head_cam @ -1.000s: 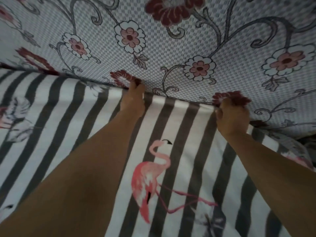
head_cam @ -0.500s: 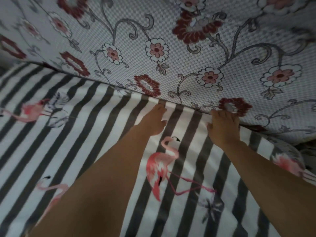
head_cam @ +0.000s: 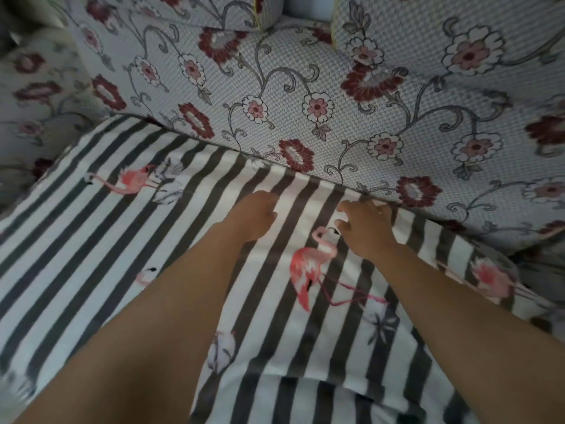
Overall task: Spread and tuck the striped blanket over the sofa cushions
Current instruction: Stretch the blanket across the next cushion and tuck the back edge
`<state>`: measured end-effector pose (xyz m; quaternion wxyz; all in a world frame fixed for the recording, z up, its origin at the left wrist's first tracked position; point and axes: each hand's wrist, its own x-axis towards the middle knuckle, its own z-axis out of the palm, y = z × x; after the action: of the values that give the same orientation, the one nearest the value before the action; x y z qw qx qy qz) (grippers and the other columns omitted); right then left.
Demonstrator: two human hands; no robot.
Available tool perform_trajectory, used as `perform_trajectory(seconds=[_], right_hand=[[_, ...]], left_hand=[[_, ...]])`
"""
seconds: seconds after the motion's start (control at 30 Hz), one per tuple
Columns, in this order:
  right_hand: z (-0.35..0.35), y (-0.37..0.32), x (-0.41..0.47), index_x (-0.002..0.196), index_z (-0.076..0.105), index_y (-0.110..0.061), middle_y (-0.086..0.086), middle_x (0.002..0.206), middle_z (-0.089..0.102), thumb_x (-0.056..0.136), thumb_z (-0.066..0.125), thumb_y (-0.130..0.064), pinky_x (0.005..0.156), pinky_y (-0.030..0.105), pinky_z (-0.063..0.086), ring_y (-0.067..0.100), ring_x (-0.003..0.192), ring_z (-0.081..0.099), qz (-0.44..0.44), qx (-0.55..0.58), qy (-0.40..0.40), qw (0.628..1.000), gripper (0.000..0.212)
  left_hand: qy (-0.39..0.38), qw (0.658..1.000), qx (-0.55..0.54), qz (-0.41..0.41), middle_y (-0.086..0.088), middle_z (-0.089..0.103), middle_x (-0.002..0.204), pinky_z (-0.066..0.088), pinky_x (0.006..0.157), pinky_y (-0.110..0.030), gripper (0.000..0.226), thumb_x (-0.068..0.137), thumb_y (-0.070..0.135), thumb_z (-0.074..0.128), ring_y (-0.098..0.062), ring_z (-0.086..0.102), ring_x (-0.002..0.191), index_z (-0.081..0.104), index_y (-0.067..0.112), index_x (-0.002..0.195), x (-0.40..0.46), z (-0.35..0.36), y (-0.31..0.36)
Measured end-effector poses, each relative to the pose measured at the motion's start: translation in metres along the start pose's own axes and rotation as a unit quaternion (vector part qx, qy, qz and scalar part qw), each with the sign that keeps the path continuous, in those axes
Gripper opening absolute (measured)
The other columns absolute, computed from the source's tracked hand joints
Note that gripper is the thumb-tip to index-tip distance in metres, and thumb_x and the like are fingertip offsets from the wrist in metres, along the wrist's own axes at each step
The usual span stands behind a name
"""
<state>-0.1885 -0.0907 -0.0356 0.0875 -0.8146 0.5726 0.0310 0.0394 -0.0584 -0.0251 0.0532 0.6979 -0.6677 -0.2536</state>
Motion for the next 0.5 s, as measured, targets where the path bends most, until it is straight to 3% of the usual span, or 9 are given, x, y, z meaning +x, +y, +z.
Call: perform_trajectory(seconds=[0.17,0.5], right_hand=[[-0.006,-0.038,0.018,0.126,0.050,-0.024,0.001,0.118,0.063,0.096,0.044,-0.033,0.100,0.045,0.030,0.027,0.113,0.054,-0.013,0.005,-0.004,1.000,0.032],[0.061,-0.128,0.157,0.115,0.058,-0.021,0.005,0.108,0.068,0.095,0.045,-0.031,0.097,0.042,0.035,0.029,0.106,0.060,0.077,0.054,-0.002,0.996,0.027]], left_hand=[[0.001,1.000,-0.009,-0.012,-0.005,0.040,0.148,0.025,0.111,-0.028,0.046,0.096,0.022,0.048,-0.021,0.036,0.136,0.040,0.016,0.141,0.000,-0.019,-0.047],[0.002,0.998,0.038,-0.047,-0.009,0.044,0.145,0.031,0.112,-0.035,0.043,0.097,0.018,0.044,-0.026,0.040,0.134,0.043,0.016,0.140,0.112,-0.071,-0.226]])
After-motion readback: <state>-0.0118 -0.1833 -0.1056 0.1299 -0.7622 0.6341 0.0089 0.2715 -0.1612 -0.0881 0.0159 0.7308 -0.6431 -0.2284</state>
